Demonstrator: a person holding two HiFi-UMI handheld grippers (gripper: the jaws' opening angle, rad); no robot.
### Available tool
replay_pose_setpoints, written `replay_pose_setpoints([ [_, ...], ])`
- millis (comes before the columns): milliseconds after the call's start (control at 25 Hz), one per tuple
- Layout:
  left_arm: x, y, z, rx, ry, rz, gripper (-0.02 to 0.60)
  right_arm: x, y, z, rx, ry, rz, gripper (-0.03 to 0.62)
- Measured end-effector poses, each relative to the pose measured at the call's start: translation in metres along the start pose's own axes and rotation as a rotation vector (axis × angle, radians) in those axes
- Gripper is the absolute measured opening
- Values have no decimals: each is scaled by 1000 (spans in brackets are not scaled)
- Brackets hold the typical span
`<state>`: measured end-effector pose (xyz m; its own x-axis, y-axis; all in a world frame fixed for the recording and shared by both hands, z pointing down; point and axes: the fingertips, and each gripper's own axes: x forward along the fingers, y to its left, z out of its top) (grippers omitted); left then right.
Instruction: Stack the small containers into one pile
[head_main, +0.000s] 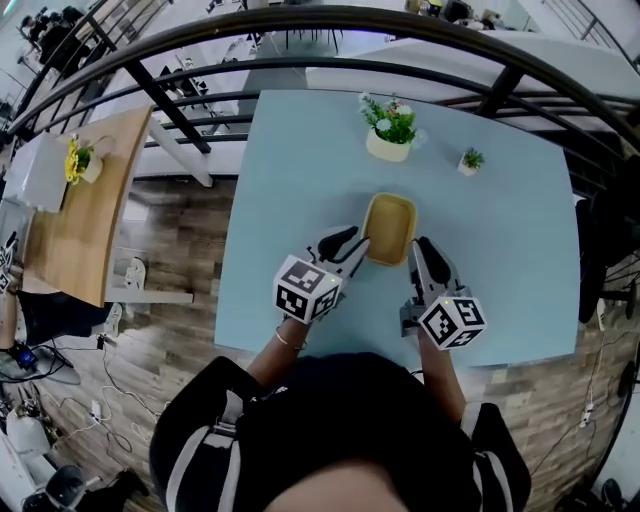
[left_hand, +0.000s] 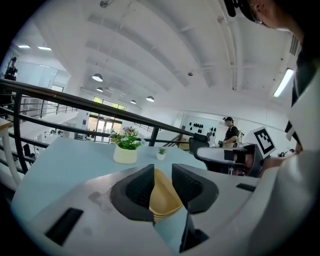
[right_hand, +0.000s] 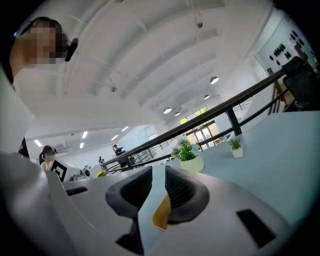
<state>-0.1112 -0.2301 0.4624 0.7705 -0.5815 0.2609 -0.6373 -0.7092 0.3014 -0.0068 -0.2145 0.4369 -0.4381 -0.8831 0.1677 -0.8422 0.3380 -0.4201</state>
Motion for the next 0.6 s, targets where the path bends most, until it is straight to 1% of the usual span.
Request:
replay_pose_setpoints([
  [160, -11, -5, 9, 23, -37, -16, 42, -1, 18, 6, -38, -24, 37, 41],
  [200, -14, -6, 11, 33, -50, -18, 32, -2, 23, 7, -46, -30, 45, 27],
  [240, -16, -7, 14, 43, -61, -17, 29, -2, 26, 8, -53, -37, 54, 9],
  [280, -18, -7, 16, 53, -69, -15, 26, -3, 30, 10, -62, -43, 63, 6],
  [400, -24, -7, 20, 71, -79, -9, 26, -1, 40, 11, -81, -53, 93, 6],
  [600, -32, -1, 19, 73, -81, 2, 27, 5, 52, 6, -108, -38, 122, 6],
])
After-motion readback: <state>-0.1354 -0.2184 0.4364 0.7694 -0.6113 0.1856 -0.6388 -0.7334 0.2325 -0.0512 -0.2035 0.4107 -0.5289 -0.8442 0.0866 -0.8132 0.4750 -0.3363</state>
